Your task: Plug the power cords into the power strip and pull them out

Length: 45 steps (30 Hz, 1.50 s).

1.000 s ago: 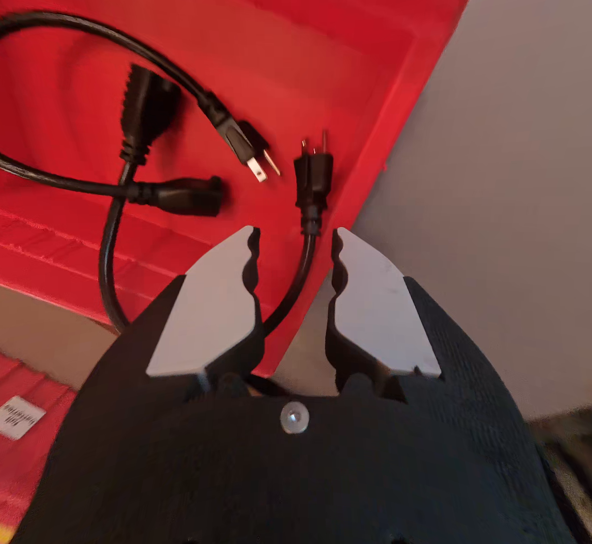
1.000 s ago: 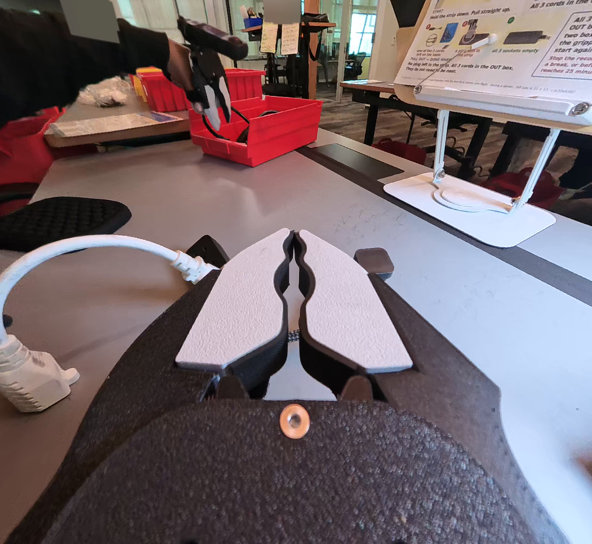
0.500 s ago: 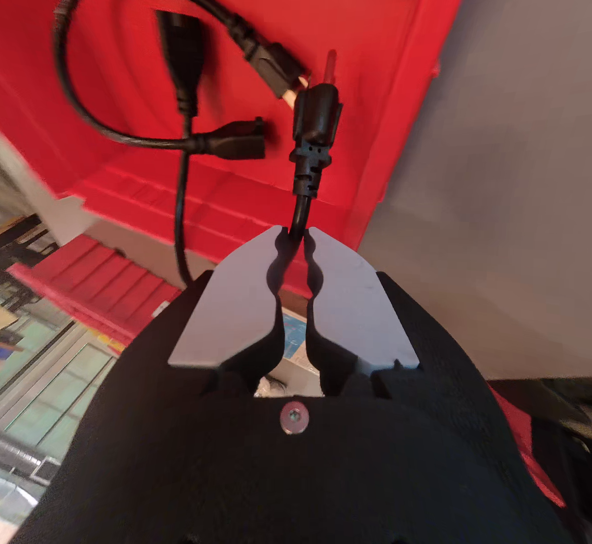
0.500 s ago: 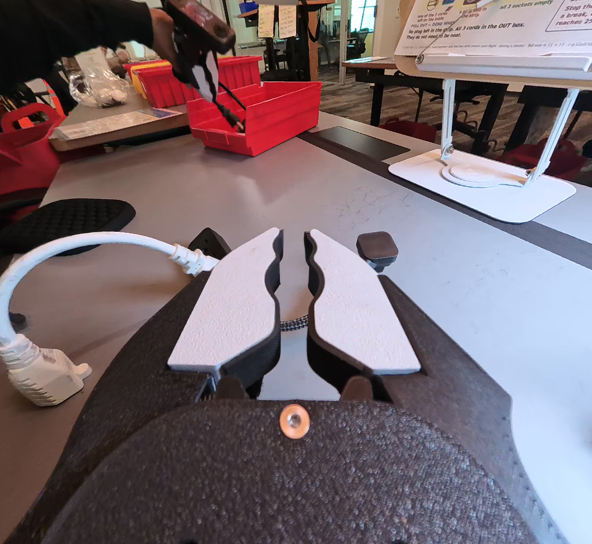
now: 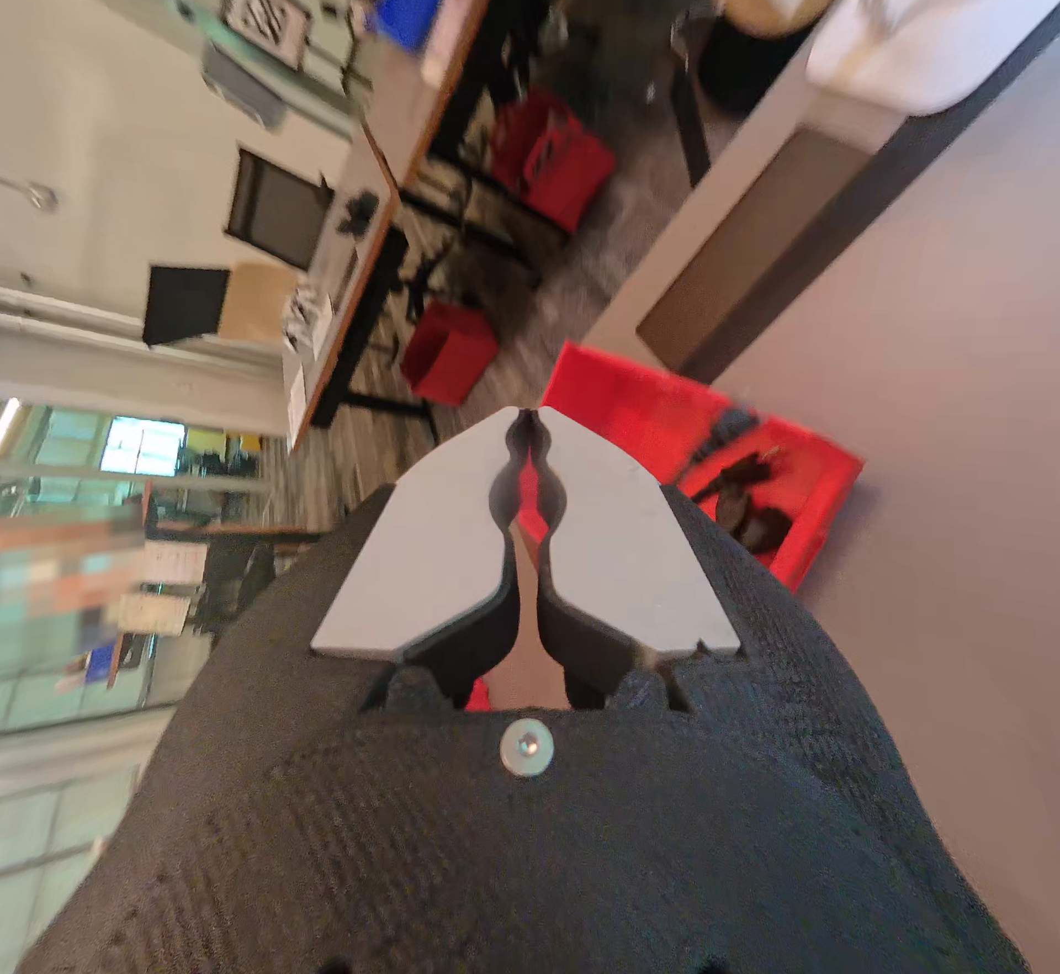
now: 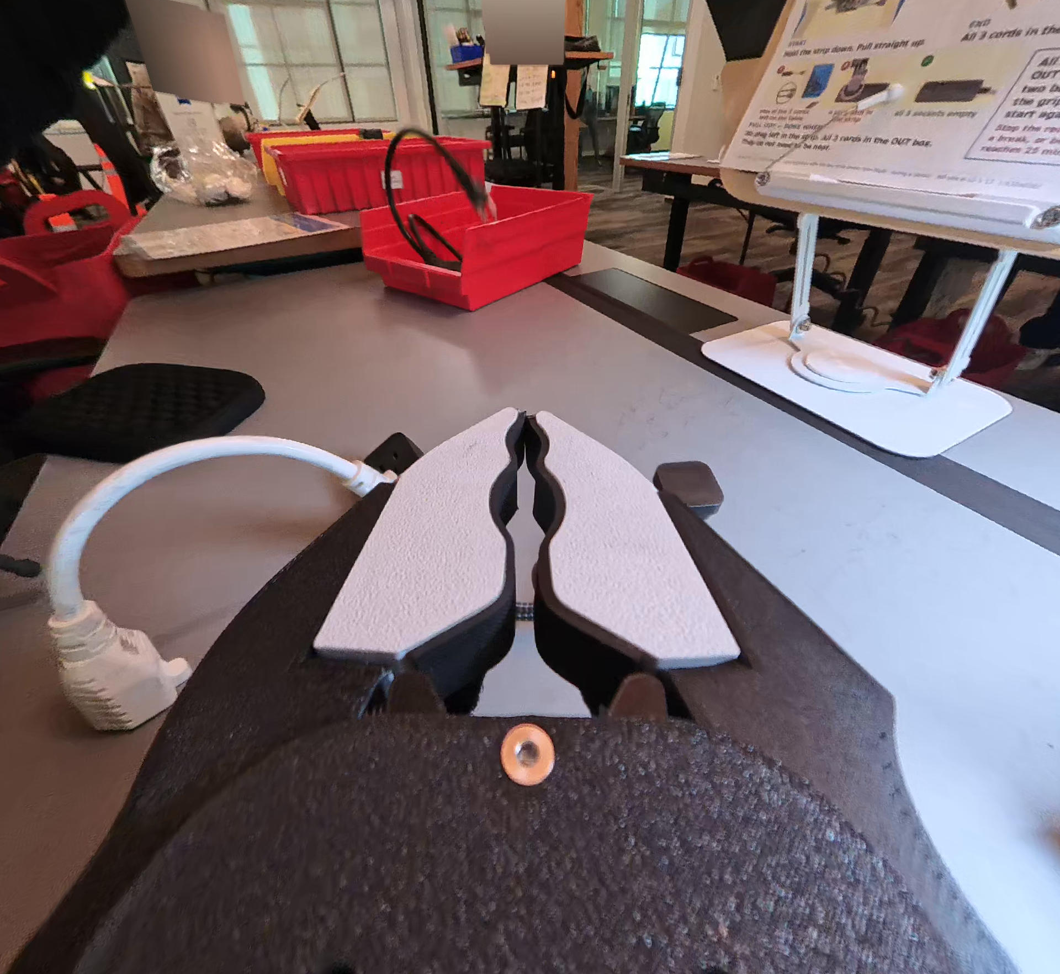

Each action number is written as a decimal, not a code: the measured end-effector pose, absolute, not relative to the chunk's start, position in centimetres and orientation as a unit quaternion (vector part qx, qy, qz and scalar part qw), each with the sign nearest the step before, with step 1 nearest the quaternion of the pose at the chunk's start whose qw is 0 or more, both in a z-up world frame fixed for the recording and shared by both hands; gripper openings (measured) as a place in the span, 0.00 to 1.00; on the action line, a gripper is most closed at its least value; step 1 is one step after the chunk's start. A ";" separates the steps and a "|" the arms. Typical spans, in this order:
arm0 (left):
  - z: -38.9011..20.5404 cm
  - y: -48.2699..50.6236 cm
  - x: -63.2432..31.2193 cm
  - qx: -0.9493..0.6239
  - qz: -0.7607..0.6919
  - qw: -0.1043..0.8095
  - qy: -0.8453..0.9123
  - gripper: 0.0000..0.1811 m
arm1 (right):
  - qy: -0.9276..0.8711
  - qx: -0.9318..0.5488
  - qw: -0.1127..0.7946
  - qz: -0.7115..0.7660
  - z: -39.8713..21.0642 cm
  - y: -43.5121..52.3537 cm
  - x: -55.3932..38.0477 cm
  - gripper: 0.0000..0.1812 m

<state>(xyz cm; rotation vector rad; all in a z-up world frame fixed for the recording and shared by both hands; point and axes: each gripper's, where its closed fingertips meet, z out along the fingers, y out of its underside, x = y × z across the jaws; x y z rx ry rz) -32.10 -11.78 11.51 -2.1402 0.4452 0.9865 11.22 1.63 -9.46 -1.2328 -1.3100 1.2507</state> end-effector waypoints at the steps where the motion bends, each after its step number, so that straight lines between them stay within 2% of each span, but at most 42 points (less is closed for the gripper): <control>1: 12.4 -11.6 -30.7 -0.824 0.376 0.383 0.183 0.00 | -0.536 -0.497 0.456 0.507 -9.3 1.4 11.2 0.00; 4: 12.7 -11.1 -27.4 -0.821 0.340 0.409 0.207 0.00 | -0.547 -0.490 0.457 0.502 -9.0 0.6 11.1 0.00; 10: 6.9 -10.9 -25.8 -0.842 0.292 0.386 0.239 0.00 | -0.567 -0.479 0.452 0.494 -9.0 -1.1 10.9 0.00; 12: 3.9 -11.3 -26.1 -0.865 0.256 0.364 0.231 0.02 | -0.552 -0.485 0.456 0.501 -9.0 -0.9 10.7 0.00; 17: -4.3 -13.0 -27.6 -0.921 0.170 0.287 0.201 0.16 | -0.501 -0.511 0.453 0.532 -9.3 1.0 10.8 0.00; 22: -12.5 -15.7 -27.4 -0.956 0.093 0.208 0.184 0.18 | -0.477 -0.522 0.447 0.548 -9.4 2.0 11.1 0.00; 27: -20.1 -18.2 -27.8 -0.978 0.054 0.114 0.164 0.25 | -0.475 -0.527 0.435 0.555 -9.9 2.0 10.8 0.00; 28: -21.4 -18.5 -28.1 -0.980 0.057 0.099 0.163 0.25 | -0.476 -0.528 0.434 0.554 -10.0 2.0 10.8 0.00; 31: -23.2 -18.8 -29.4 -0.977 0.098 0.066 0.180 0.13 | -0.479 -0.529 0.436 0.548 -10.2 2.1 10.8 0.00; 35: -19.0 -16.7 -29.7 -0.965 0.145 0.135 0.174 0.12 | -0.476 -0.530 0.442 0.546 -10.0 2.3 11.0 0.00; 40: -5.7 -14.8 -31.3 -0.914 0.257 0.277 0.149 0.11 | -0.483 -0.529 0.435 0.545 -10.3 2.3 10.6 0.00; 41: -2.6 -14.7 -32.0 -0.898 0.285 0.304 0.143 0.08 | -0.487 -0.528 0.435 0.543 -10.3 2.2 10.5 0.00; 45: 7.2 -14.8 -33.7 -0.845 0.367 0.368 0.127 0.08 | -0.497 -0.514 0.437 0.546 -9.2 1.4 9.5 0.00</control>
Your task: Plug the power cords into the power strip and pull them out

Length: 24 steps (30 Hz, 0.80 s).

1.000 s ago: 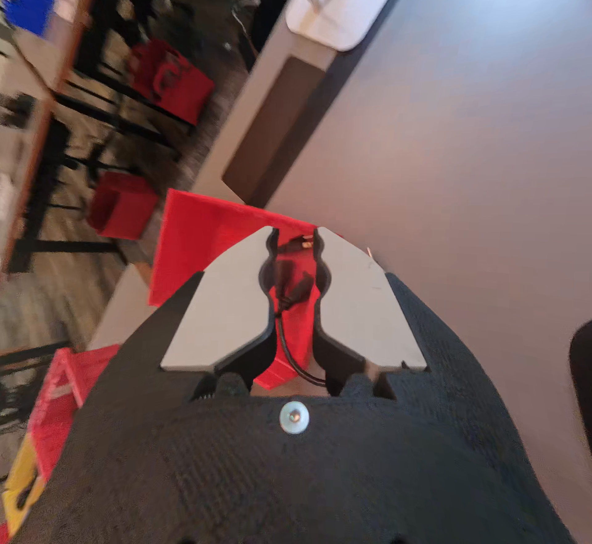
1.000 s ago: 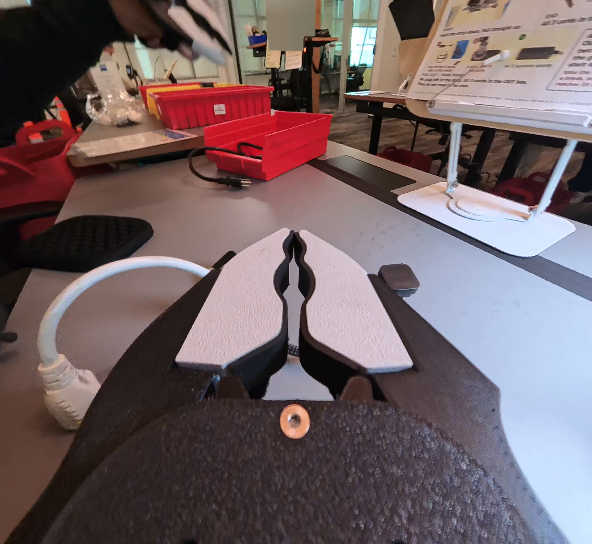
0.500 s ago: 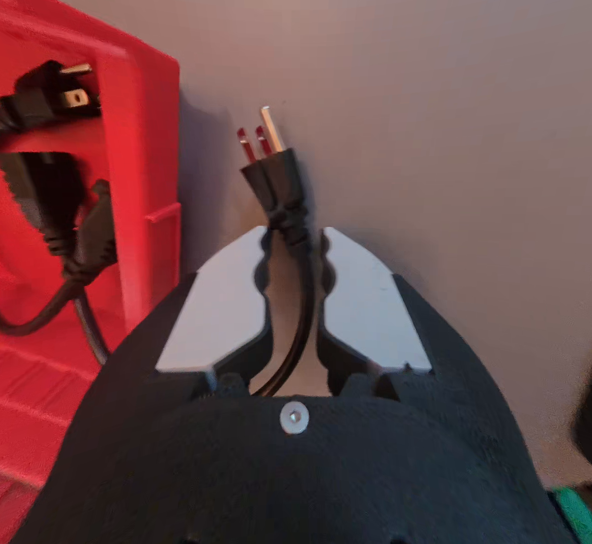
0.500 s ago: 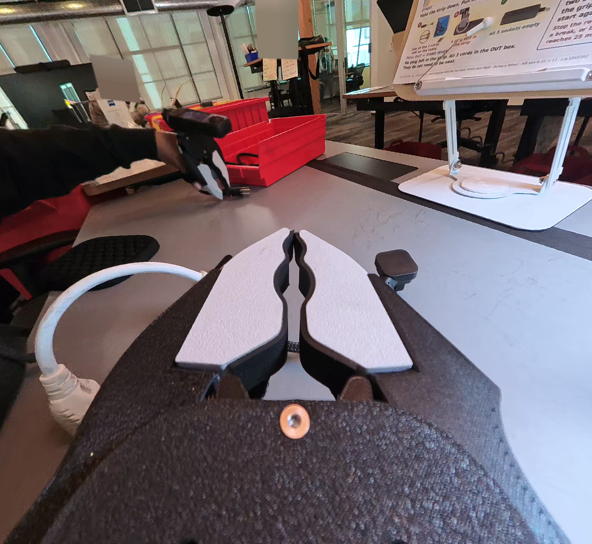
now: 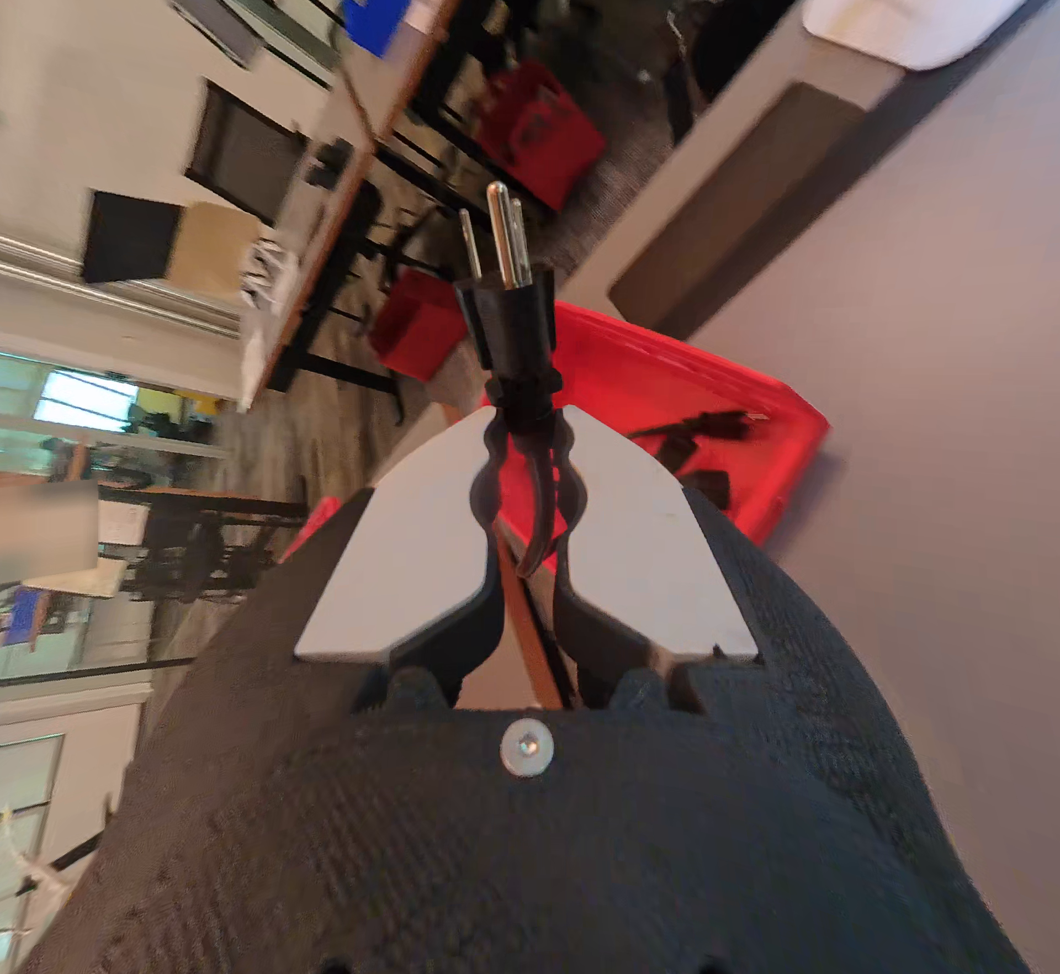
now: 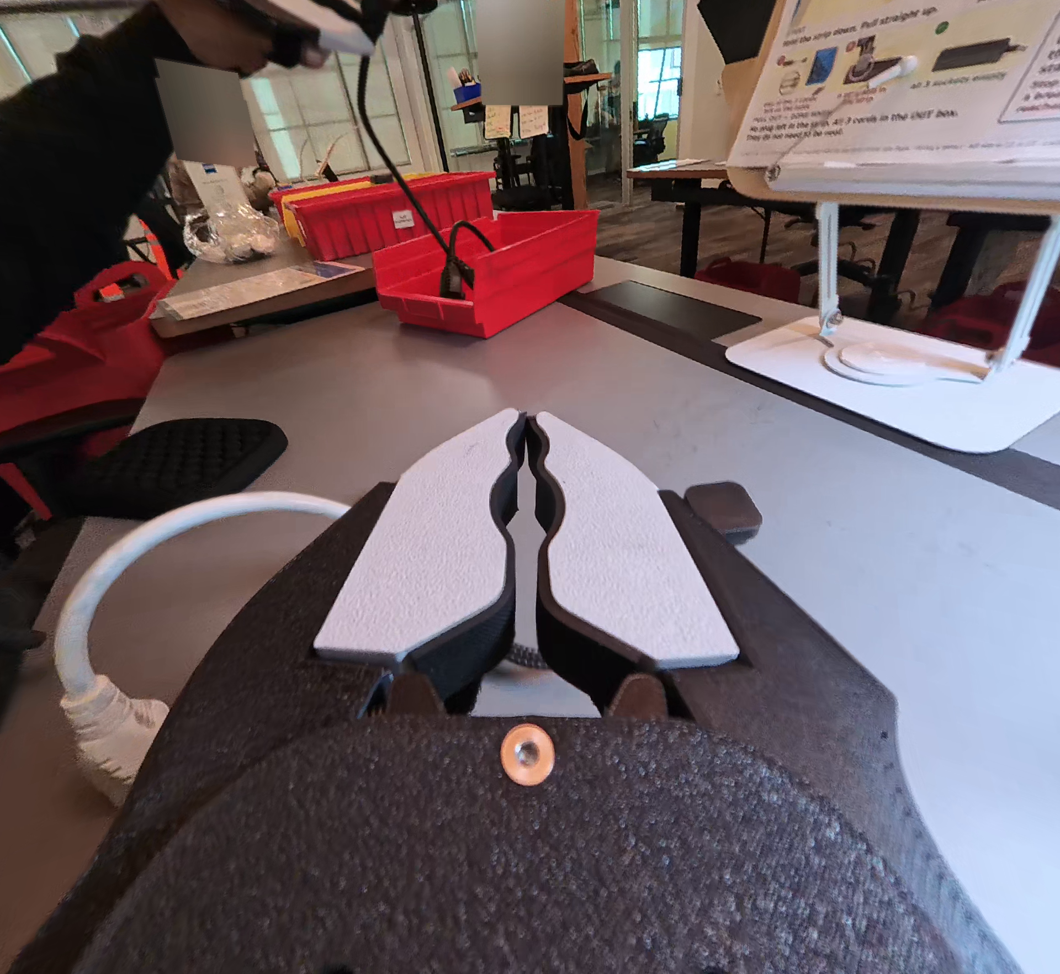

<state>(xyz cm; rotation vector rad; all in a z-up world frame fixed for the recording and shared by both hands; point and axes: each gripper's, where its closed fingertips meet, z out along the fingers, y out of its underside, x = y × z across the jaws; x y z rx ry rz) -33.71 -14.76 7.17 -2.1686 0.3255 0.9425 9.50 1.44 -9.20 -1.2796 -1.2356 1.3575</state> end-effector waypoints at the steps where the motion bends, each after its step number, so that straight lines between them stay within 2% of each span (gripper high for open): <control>1: 9.0 -14.7 -33.6 -0.833 0.383 0.378 0.128 0.09 | -0.501 -0.508 0.439 0.546 -8.6 1.2 9.2 0.00; 5: 15.0 -13.8 -32.5 -0.785 0.438 0.416 0.135 0.09 | -0.526 -0.475 0.464 0.531 -5.8 0.3 8.1 0.00; 9: 16.9 -13.4 -35.3 -0.768 0.504 0.376 0.122 0.09 | -0.534 -0.441 0.480 0.539 -2.3 -0.8 6.8 0.00; 16: 16.2 -13.8 -39.3 -0.777 0.549 0.286 0.120 0.09 | -0.545 -0.413 0.490 0.541 -0.4 -2.2 5.5 0.00; 22: 10.3 -14.4 -41.5 -0.823 0.512 0.138 0.206 0.09 | -0.540 -0.419 0.473 0.556 -1.3 -2.5 4.8 0.00; 24: 10.3 -14.3 -41.3 -0.819 0.516 0.143 0.209 0.08 | -0.541 -0.418 0.475 0.553 -1.4 -2.5 4.8 0.00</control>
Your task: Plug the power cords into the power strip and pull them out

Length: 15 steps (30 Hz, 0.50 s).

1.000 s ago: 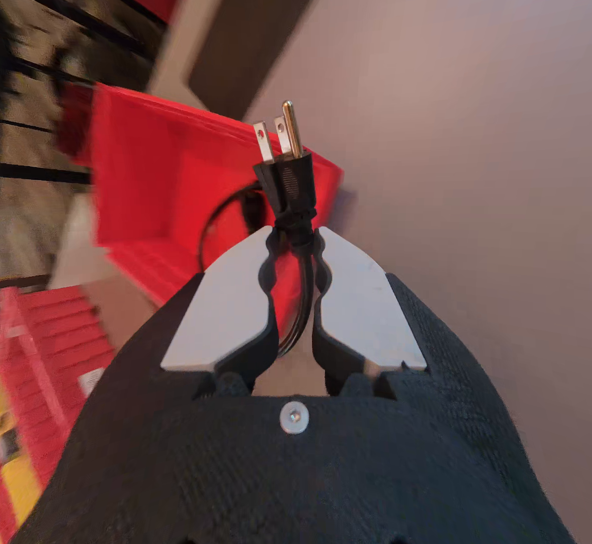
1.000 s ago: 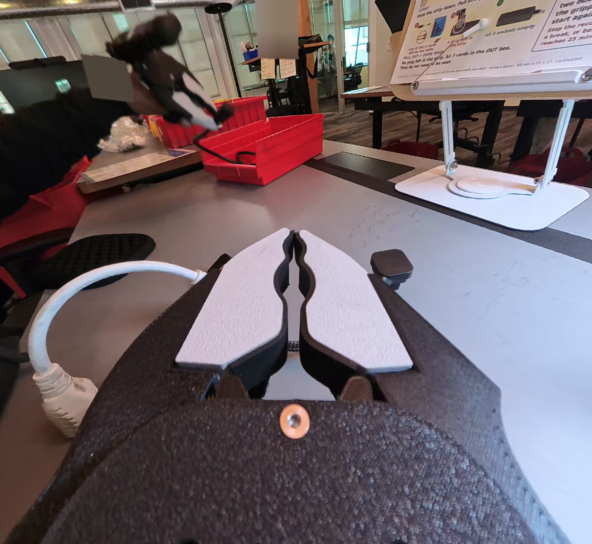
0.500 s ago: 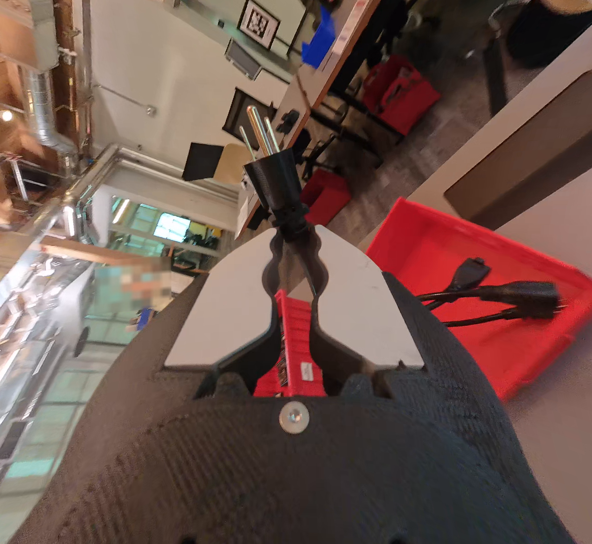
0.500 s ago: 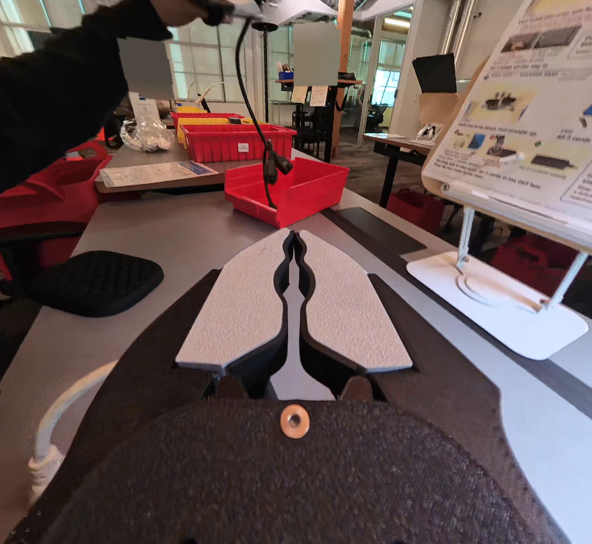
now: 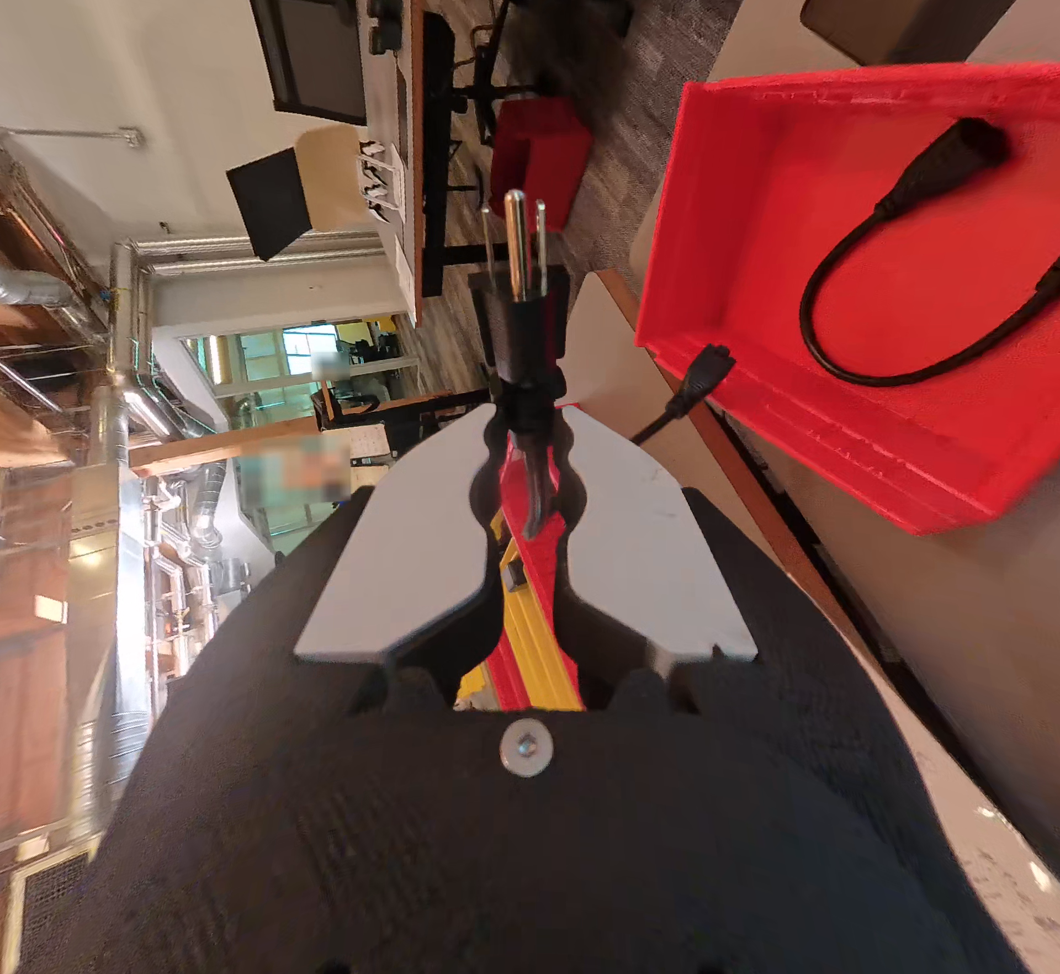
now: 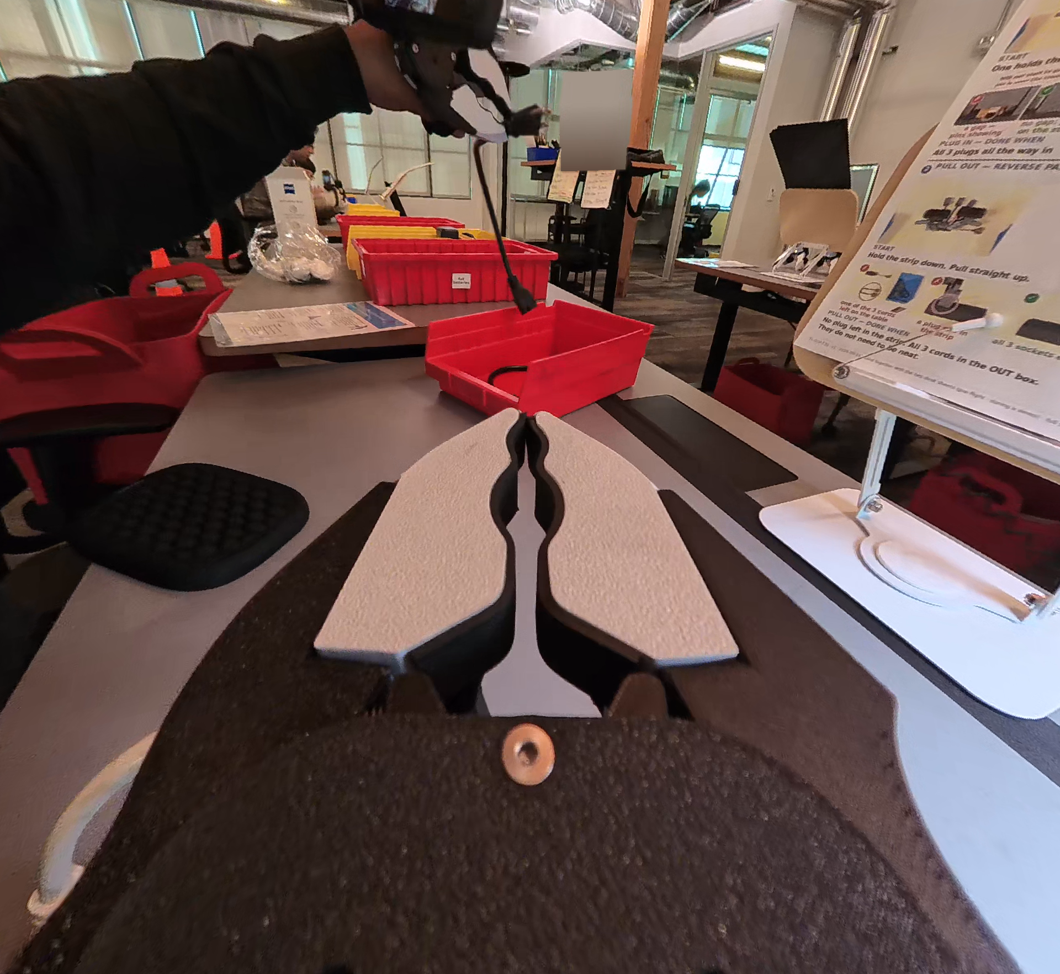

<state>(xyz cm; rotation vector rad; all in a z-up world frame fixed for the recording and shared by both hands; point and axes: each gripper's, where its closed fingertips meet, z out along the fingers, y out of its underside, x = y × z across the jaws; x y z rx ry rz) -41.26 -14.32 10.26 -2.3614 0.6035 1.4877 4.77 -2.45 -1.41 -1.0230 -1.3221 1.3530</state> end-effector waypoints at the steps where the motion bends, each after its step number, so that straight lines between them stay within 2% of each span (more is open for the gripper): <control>1: 10.6 -14.1 -40.9 -0.818 0.512 0.162 0.204 0.08 | -0.541 -0.418 0.476 0.553 -1.5 -2.3 4.8 0.00; 6: 14.0 -12.5 -37.6 -0.802 0.480 0.310 0.175 0.08 | -0.534 -0.422 0.474 0.558 -1.2 -1.6 4.7 0.00; 10: 16.9 -10.4 -31.5 -0.765 0.426 0.446 0.187 0.08 | -0.532 -0.404 0.493 0.558 0.8 -1.4 4.6 0.00; 15: 16.7 -6.6 -21.1 -0.723 0.300 0.575 0.237 0.08 | -0.548 -0.370 0.431 0.614 2.2 -4.8 3.2 0.00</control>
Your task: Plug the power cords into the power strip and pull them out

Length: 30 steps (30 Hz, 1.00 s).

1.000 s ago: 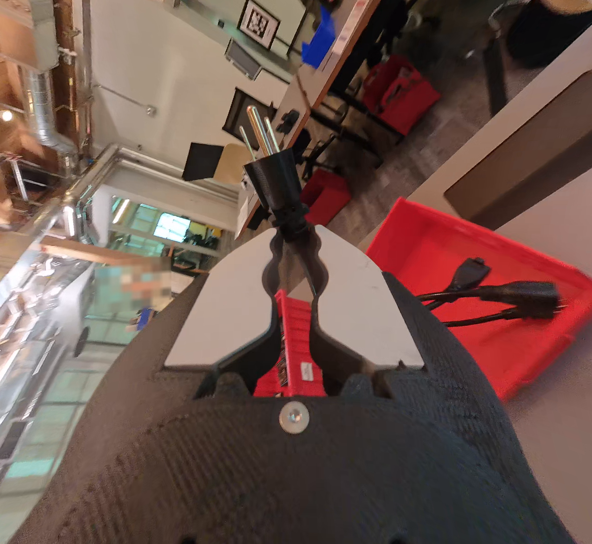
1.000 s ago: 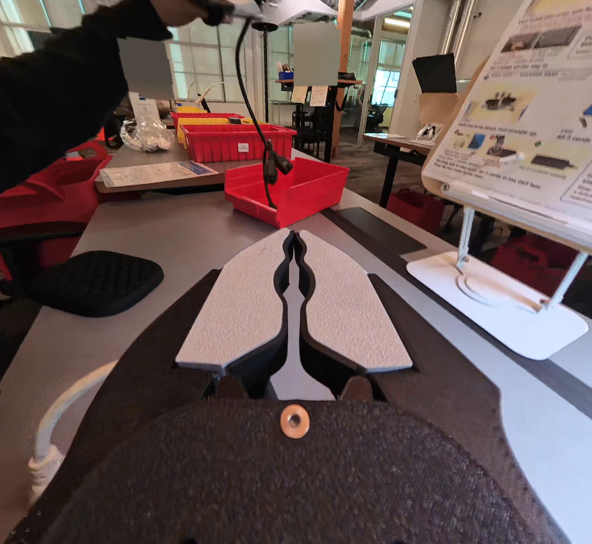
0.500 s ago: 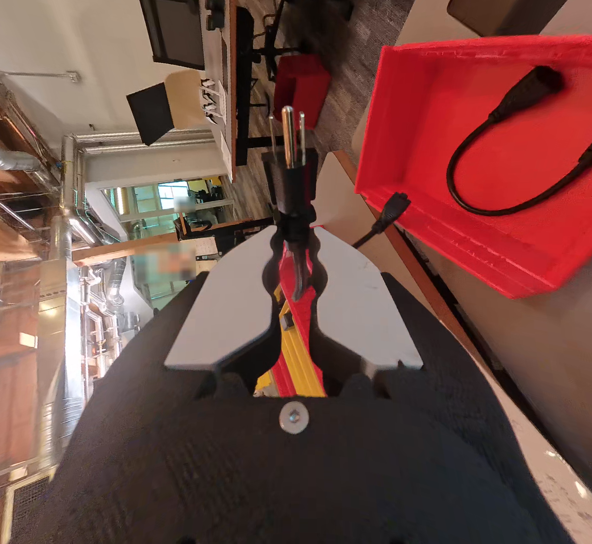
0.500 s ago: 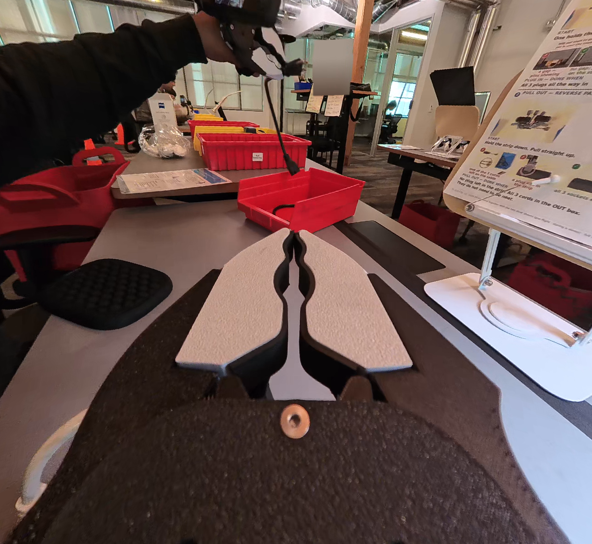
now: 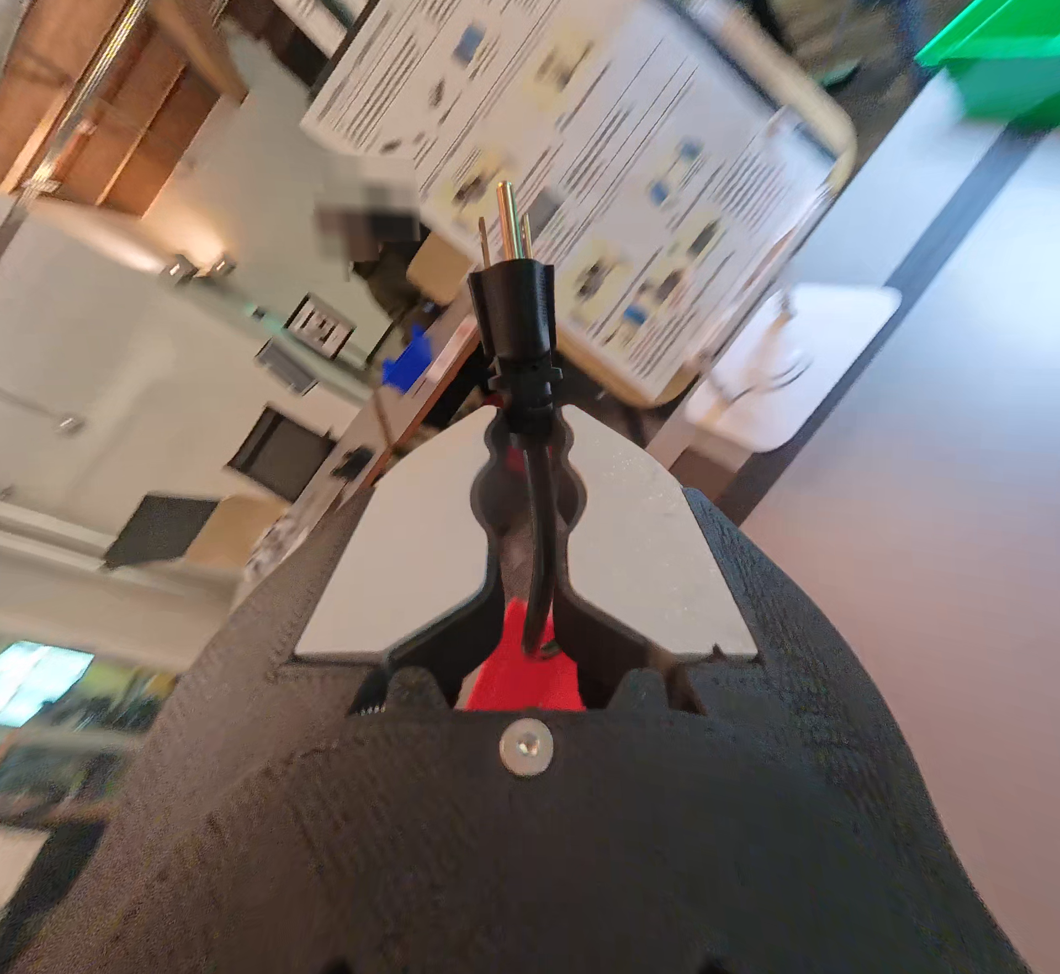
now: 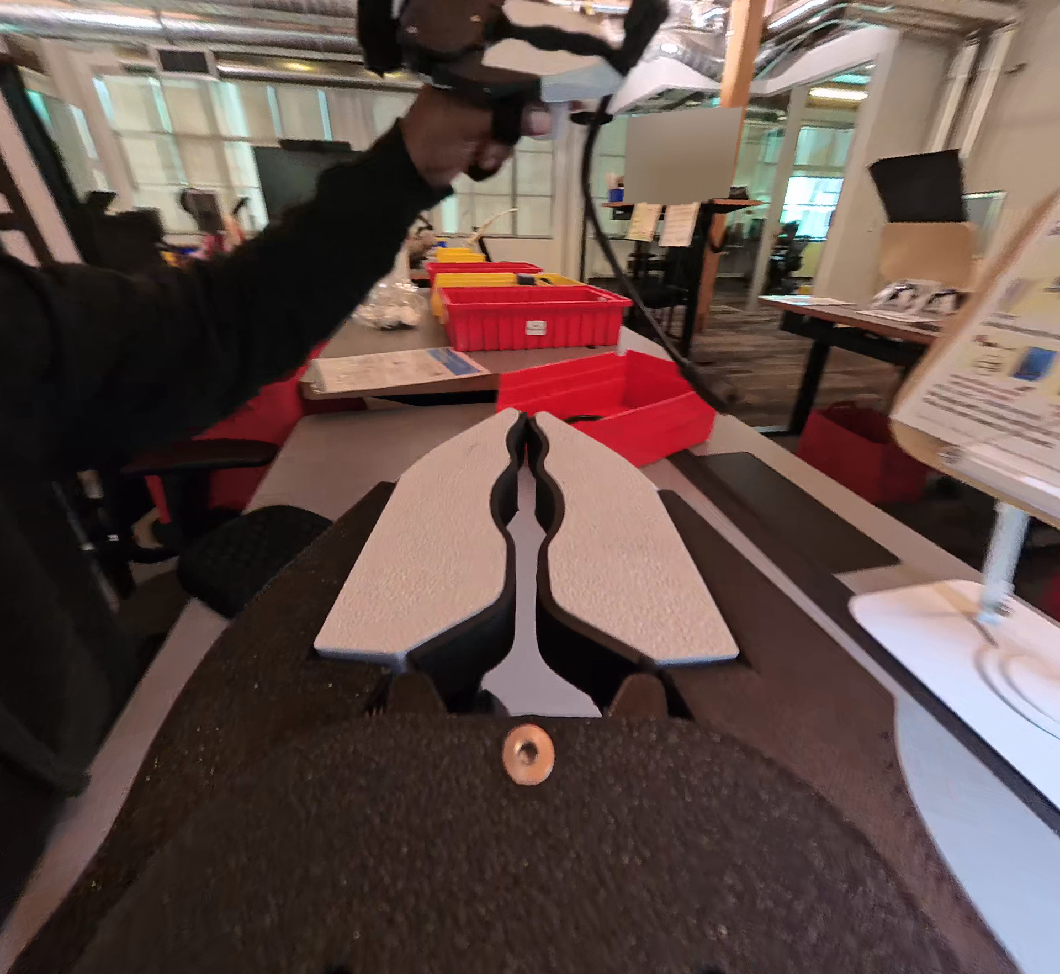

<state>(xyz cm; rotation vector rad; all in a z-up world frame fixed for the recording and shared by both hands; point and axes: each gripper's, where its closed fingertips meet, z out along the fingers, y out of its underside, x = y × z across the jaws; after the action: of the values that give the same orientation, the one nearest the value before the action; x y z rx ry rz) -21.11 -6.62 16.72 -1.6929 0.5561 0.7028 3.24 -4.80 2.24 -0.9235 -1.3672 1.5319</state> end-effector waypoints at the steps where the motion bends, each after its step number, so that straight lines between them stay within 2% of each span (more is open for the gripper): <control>1: 16.2 -5.8 -19.1 -0.716 0.275 0.592 0.250 0.08 | -0.555 -0.363 0.418 0.621 2.1 -5.9 2.8 0.00; 5: 13.6 -2.9 -11.2 -0.692 0.149 0.644 0.289 0.08 | -0.579 -0.345 0.411 0.614 1.4 -9.4 1.0 0.02; 10: 10.9 -2.2 -3.7 -0.655 -0.020 0.685 0.319 0.08 | -0.578 -0.348 0.531 0.513 4.0 -6.6 1.2 0.11; 12: 10.7 -2.7 -1.6 -0.632 -0.085 0.703 0.316 0.08 | -0.591 -0.353 0.549 0.473 4.4 -4.9 1.9 0.16; 16: 10.8 -3.8 1.6 -0.580 -0.188 0.724 0.324 0.08 | -0.679 -0.395 0.475 0.395 0.5 -2.4 2.7 0.31; 18: 10.5 -4.1 2.8 -0.566 -0.229 0.721 0.327 0.08 | -0.709 -0.397 0.419 0.406 -1.4 -2.9 3.1 0.33; 20: 10.2 -4.7 4.3 -0.545 -0.271 0.718 0.339 0.08 | -0.721 -0.398 0.423 0.378 -3.2 -2.4 2.2 0.32; 23: 9.9 -5.4 5.6 -0.521 -0.299 0.719 0.351 0.08 | -0.766 -0.404 0.364 0.343 -8.1 -3.1 0.8 0.27; 24: 9.9 -5.8 5.7 -0.511 -0.310 0.720 0.353 0.08 | -0.769 -0.406 0.362 0.335 -9.3 -3.0 0.3 0.21; 25: 9.8 -5.9 5.5 -0.508 -0.318 0.719 0.350 0.08 | -0.764 -0.409 0.379 0.324 -9.8 -2.3 -0.2 0.08; 26: 9.7 -5.9 4.9 -0.510 -0.320 0.720 0.346 0.08 | -0.758 -0.408 0.389 0.328 -9.9 -2.0 -0.3 0.05; 30: 9.0 -6.3 1.7 -0.510 -0.327 0.726 0.325 0.08 | -0.758 -0.426 0.392 0.301 -9.5 0.1 0.7 0.05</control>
<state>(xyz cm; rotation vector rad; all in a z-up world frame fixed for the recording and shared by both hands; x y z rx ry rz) 1.72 -6.27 9.01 -1.1258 0.7175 -0.7212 0.69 0.13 -9.51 -1.0827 -1.9246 0.7637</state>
